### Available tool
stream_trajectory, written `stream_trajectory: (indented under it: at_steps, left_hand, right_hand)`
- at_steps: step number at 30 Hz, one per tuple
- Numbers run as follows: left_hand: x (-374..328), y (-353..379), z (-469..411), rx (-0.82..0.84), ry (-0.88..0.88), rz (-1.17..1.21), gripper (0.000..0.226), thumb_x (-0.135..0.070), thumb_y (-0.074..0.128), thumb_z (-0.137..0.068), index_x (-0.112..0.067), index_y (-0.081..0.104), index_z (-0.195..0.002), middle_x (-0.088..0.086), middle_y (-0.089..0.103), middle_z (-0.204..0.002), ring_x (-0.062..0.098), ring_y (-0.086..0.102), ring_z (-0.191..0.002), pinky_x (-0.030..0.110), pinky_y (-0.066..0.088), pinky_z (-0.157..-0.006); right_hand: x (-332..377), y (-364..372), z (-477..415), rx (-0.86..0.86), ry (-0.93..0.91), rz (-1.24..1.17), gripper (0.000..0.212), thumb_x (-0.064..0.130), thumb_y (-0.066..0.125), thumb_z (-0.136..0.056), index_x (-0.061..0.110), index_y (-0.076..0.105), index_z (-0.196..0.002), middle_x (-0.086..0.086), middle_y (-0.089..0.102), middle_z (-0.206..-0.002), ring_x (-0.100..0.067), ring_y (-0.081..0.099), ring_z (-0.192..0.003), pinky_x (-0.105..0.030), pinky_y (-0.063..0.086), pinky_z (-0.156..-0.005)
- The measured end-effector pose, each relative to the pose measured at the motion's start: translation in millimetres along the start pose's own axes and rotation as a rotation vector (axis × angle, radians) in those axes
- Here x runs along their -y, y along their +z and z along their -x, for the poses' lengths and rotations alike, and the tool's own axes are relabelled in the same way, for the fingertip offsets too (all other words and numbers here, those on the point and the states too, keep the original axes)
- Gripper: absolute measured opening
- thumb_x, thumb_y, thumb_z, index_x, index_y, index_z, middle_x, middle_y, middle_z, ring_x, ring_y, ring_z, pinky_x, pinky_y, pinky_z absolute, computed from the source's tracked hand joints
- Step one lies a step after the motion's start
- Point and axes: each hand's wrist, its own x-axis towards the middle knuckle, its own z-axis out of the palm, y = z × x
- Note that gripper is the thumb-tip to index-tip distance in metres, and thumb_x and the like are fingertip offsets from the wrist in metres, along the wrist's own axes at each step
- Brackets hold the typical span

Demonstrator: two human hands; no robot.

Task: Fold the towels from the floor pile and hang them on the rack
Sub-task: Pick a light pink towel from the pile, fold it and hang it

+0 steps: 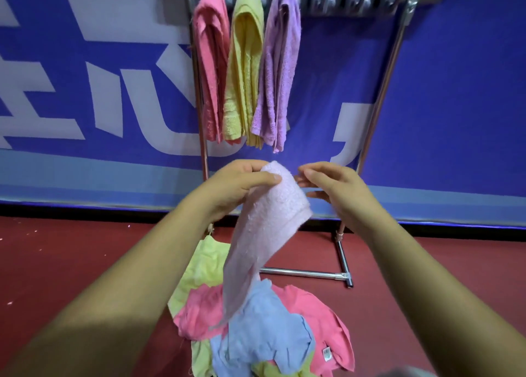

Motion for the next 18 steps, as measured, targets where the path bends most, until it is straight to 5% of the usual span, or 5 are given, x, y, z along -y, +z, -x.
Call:
stream_trajectory:
  at_steps: [4, 7, 14, 18]
  left_hand:
    - [-44.8, -6.3, -17.5, 0.091, 0.002, -0.038, 0.025, -0.007, 0.058, -0.095, 0.0, 0.069, -0.116, 0.015, 0.073, -0.112, 0.021, 0.068, -0.1, 0.028, 0.05, -0.088]
    - [-75.9, -13.2, -31.3, 0.124, -0.002, -0.093, 0.025, -0.004, 0.056, -0.095, 0.004, 0.068, -0.115, 0.013, 0.073, -0.107, 0.017, 0.068, -0.094, 0.026, 0.052, -0.084]
    - [-120.2, -26.0, -69.8, 0.125, 0.011, -0.259, 0.029, -0.015, 0.069, -0.086, 0.004, 0.07, -0.108, 0.019, 0.06, -0.091, 0.024, 0.051, -0.069, 0.028, 0.035, -0.056]
    - [-130.0, -33.8, -94.0, 0.195, 0.015, -0.383, 0.036, -0.024, 0.069, -0.092, 0.009, 0.067, -0.108, 0.02, 0.062, -0.097, 0.029, 0.05, -0.083, 0.031, 0.043, -0.064]
  right_hand:
    - [45.1, -5.1, -29.6, 0.291, -0.056, -0.183, 0.03, 0.012, 0.054, -0.101, 0.005, 0.065, -0.129, -0.016, 0.068, -0.129, -0.036, 0.059, -0.126, -0.046, 0.042, -0.112]
    - [73.3, -12.3, -49.8, 0.392, -0.053, -0.172, 0.035, 0.012, 0.061, -0.096, -0.002, 0.064, -0.127, -0.022, 0.066, -0.124, -0.036, 0.061, -0.116, -0.042, 0.042, -0.108]
    - [119.1, -38.8, -84.5, 0.352, -0.095, 0.001, 0.021, 0.009, 0.065, -0.094, -0.011, 0.065, -0.1, -0.015, 0.064, -0.089, -0.023, 0.056, -0.083, -0.028, 0.046, -0.076]
    - [136.0, -70.3, -103.3, 0.25, -0.189, 0.105, 0.017, 0.015, 0.067, -0.095, -0.002, 0.069, -0.094, -0.009, 0.065, -0.084, -0.02, 0.057, -0.081, -0.03, 0.046, -0.076]
